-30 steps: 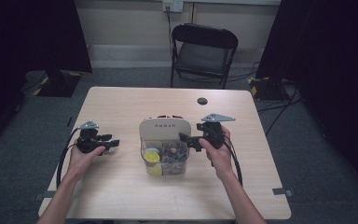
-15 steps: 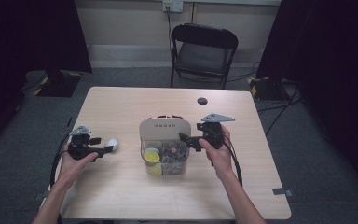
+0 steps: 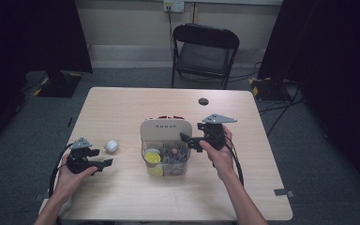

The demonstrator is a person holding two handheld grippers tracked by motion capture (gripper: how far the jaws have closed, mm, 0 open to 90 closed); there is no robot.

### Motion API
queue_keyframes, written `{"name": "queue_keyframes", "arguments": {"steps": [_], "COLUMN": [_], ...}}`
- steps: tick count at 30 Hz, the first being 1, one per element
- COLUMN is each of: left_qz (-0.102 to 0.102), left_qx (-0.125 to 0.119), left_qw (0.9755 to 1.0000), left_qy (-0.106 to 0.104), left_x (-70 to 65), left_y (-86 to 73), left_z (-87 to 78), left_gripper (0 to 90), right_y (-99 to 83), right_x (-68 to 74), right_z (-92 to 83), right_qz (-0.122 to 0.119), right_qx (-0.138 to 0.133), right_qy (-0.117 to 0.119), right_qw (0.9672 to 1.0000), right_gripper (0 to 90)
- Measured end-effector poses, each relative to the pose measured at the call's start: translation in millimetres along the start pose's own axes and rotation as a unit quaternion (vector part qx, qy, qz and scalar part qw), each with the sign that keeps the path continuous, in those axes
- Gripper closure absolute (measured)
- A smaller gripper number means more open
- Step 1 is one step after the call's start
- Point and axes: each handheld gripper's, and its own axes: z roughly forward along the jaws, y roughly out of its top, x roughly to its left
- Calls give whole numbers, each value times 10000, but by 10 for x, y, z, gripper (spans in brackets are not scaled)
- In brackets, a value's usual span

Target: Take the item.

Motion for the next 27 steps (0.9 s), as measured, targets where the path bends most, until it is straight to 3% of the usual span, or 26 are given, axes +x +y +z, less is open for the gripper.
{"name": "queue_keyframes", "arguments": {"steps": [4,6,7,11,15,27], "left_qz": [12,91,112,262,564,472], "left_qx": [58,161,208,148,83,82], "left_qw": [10000,9998,9997,9993,9971,9974], "left_qy": [34,48,62,242,496,542], "left_x": [-33,-53,-58,-90,-161,-159], "left_y": [-72,-112,-124,-144,-186,-175], "left_z": [34,63,73,113,151,167], "left_gripper": [203,204,205,202,181,155], "right_y": [25,39,54,126,199,316], "right_x": [24,18,21,44,68,146], "right_z": [-9,-24,-32,-44,-35,-29], "right_qz": [-36,20,20,-134,-178,-173], "right_qx": [-19,-169,-207,-184,-179,-268], "right_qy": [96,251,217,174,259,505], "right_qw": [9999,9995,9995,9996,9993,9982], "right_gripper": [146,145,146,184,248,404]}}
